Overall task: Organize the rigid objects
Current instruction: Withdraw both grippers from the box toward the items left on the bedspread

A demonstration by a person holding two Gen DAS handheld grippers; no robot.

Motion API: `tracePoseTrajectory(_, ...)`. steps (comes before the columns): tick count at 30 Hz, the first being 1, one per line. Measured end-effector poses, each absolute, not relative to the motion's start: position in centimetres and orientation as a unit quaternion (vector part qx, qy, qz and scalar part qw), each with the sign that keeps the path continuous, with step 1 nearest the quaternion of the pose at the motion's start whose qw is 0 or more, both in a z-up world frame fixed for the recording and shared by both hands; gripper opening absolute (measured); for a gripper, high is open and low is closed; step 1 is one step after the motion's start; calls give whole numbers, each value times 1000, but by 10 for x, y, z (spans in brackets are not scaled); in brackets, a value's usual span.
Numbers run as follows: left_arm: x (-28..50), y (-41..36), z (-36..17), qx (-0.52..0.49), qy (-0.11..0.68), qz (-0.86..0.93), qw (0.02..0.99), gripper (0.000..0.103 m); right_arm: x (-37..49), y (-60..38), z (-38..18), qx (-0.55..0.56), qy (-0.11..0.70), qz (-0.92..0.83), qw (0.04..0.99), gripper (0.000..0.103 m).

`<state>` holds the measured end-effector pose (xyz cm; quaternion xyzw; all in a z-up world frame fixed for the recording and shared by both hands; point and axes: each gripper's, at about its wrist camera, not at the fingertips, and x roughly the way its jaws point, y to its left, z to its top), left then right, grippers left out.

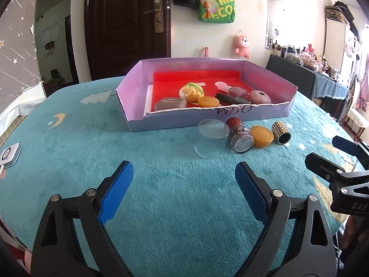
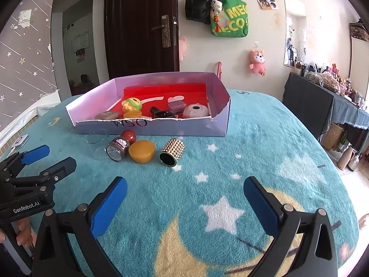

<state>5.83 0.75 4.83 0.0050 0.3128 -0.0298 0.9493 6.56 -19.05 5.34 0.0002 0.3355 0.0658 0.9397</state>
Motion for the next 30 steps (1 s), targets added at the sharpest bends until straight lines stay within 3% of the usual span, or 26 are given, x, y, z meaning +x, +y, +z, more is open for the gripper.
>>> tracePoseTrajectory(30, 80, 1, 46, 15, 351, -55, 935, 90, 82, -184, 45, -17, 363, 60, 930, 103)
